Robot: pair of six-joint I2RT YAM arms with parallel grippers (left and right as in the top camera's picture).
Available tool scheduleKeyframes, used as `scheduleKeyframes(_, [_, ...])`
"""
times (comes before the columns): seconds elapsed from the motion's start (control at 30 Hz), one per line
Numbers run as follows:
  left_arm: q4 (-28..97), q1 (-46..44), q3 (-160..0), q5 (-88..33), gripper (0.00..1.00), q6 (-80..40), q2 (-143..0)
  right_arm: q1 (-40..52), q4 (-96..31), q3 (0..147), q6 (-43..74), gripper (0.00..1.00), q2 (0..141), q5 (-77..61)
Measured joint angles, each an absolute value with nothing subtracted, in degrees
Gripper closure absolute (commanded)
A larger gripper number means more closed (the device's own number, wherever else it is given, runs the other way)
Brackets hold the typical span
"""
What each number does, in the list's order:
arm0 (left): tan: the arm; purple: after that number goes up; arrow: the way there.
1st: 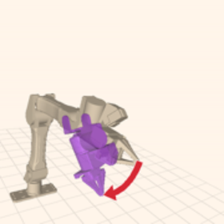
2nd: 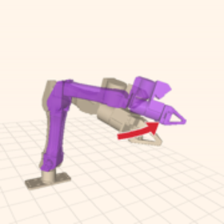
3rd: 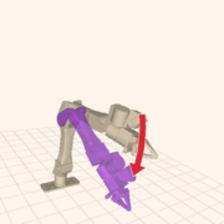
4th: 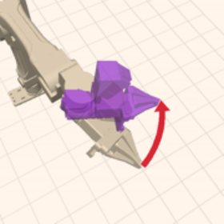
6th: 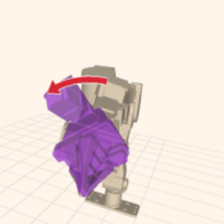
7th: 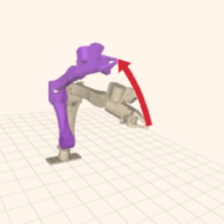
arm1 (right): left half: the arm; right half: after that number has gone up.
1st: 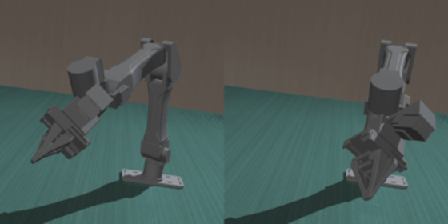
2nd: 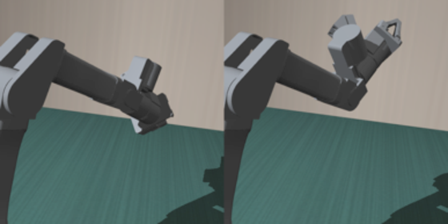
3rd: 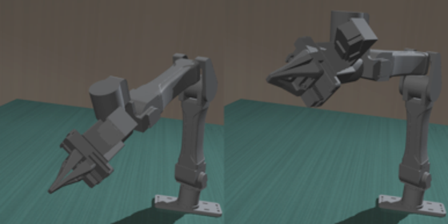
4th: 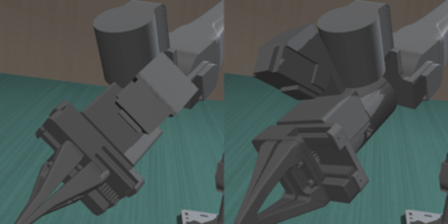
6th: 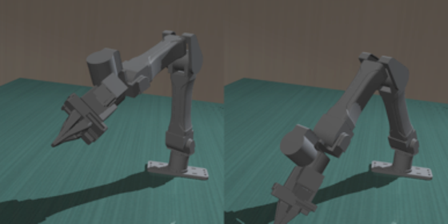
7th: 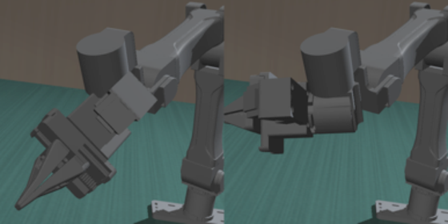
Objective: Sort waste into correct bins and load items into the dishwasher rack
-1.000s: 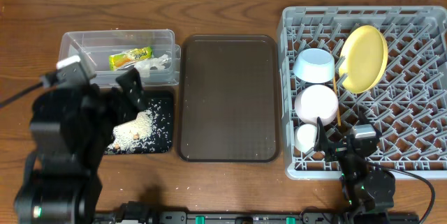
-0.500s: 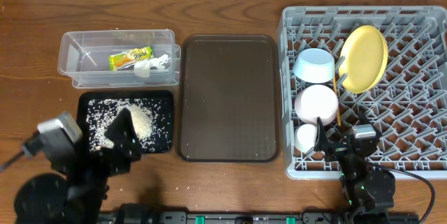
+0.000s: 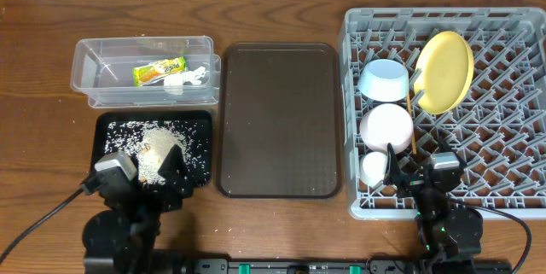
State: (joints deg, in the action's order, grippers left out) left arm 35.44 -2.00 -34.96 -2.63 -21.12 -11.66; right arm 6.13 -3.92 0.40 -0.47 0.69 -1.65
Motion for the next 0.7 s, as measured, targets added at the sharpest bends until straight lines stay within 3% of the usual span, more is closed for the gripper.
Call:
scheduleKeyframes(0.33, [7.9, -2.0, -18.3, -2.6, 0.09, -21.1, -2.7, 6.1, -3.9, 0.4, -0.5, 0.01, 0.7, -1.7])
scheduleKeyframes(0.7, [-8.2, -2.0, -4.3, -2.6, 0.09, -21.1, -0.6, 6.1, -3.9, 0.4, -0.5, 0.01, 0.7, -1.7])
